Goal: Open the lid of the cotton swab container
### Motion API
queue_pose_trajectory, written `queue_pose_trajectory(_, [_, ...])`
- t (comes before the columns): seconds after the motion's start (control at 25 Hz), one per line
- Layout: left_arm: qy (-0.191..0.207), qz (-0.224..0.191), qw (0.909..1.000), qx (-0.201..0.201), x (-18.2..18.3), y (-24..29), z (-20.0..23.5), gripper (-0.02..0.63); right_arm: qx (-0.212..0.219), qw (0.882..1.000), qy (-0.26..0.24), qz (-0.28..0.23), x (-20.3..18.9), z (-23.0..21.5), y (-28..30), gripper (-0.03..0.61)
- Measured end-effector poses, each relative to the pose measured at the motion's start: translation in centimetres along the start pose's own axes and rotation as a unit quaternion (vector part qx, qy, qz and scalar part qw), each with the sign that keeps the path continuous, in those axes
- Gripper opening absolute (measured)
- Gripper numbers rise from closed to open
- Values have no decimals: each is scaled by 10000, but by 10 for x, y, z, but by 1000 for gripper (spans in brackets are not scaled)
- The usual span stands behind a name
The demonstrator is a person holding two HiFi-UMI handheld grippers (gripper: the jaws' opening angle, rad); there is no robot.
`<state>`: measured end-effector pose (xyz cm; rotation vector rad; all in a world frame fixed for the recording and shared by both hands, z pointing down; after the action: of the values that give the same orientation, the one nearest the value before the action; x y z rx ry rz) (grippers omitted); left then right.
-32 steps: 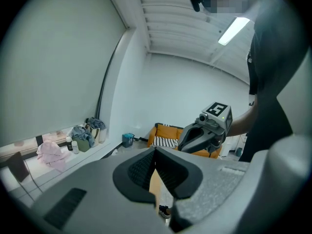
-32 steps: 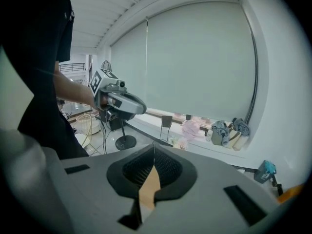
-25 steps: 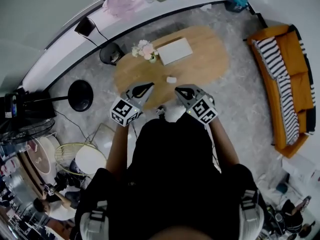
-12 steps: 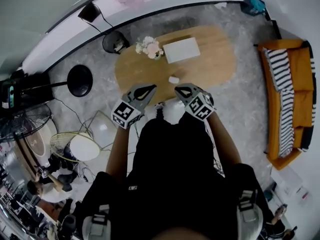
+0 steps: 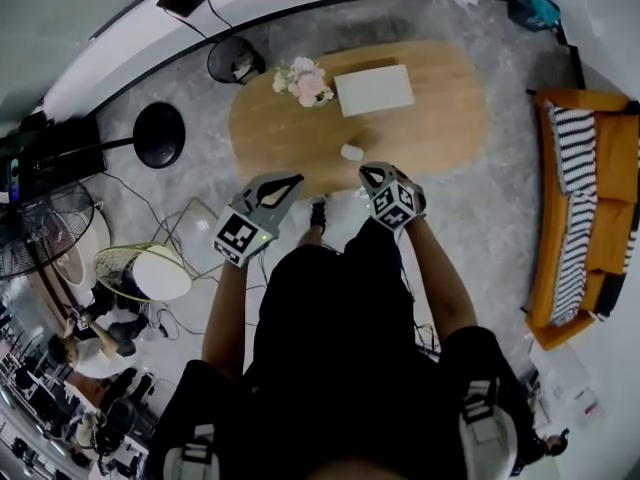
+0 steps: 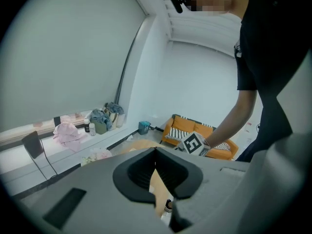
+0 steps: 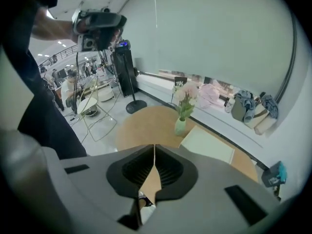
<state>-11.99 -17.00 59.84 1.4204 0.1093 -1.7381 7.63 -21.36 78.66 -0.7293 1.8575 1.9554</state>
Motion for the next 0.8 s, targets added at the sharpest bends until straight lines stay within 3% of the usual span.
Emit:
queue_pose_trajectory(0.2, [-311,112,9994,109,-20,11,-3,0,193,9991,87,378,-42,-7,43,40])
queue_pose_trajectory(0.48, [-504,291,9981,216,-60,20,4,0,382,9948,114,934,-86,-9,111,162])
queue_pose_trajectory(0.8, [-766,449,9957,273,-104,27,4,0,410,9918,34,1210,-118,-8,167,196])
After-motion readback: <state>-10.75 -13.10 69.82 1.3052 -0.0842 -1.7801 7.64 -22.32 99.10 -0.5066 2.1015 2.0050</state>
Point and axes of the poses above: the fingertips, and each gripper's own axes: y forward along the fingers, z to its left, x out of its top, the point moved 6 cm from there along -y, backward along the fingers, and after that the axes turned 6 degrees about -y, right-handed, at the moved point
